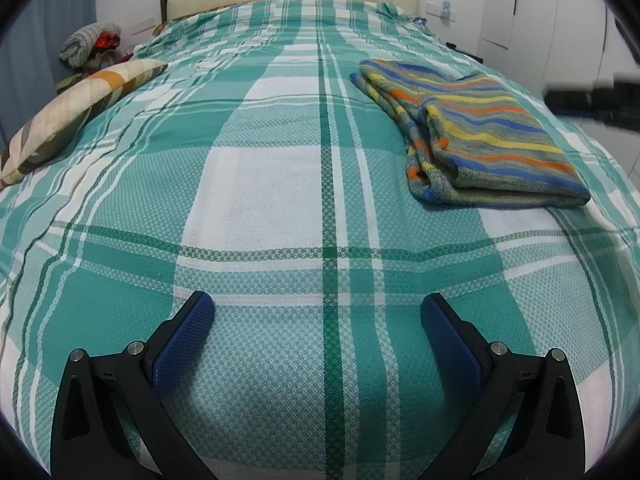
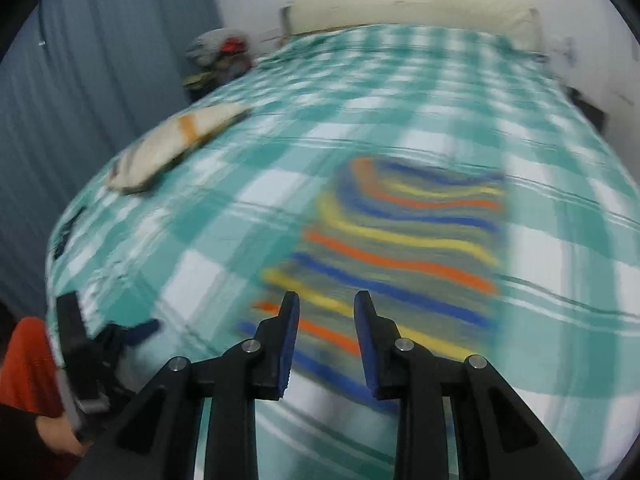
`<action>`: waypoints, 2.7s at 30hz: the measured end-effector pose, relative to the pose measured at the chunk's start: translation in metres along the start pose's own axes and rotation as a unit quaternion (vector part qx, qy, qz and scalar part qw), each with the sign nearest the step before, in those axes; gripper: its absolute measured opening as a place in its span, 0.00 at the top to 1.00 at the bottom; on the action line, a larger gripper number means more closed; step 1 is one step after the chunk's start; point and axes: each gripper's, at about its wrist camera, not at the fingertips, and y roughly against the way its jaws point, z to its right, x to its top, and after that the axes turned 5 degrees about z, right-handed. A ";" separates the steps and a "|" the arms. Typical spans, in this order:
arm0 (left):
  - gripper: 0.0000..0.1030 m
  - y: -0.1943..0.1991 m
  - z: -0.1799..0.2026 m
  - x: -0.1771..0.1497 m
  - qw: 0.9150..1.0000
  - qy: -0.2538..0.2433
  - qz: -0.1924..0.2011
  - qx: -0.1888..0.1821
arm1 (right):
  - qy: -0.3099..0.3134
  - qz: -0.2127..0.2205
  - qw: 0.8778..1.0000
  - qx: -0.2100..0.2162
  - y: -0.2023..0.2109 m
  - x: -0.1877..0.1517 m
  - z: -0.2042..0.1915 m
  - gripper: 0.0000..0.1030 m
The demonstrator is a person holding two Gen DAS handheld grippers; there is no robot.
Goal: Fold small clothes
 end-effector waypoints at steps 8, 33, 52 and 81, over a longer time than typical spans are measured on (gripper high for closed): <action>0.01 0.000 0.000 0.000 1.000 0.000 -0.001 -0.001 | -0.067 -0.094 0.993 0.002 -0.034 -0.037 0.054 0.71; 0.01 -0.002 0.001 0.000 1.000 -0.004 -0.003 0.002 | 0.035 -0.059 0.997 -0.020 -0.071 0.038 -0.002 0.71; 0.01 -0.003 0.002 0.001 1.000 -0.005 -0.004 0.002 | -0.019 0.003 0.995 -0.094 0.011 -0.019 0.020 0.67; 0.00 -0.003 0.002 0.001 1.000 -0.008 -0.005 0.004 | -0.135 0.007 0.984 -0.114 0.071 -0.145 -0.011 0.36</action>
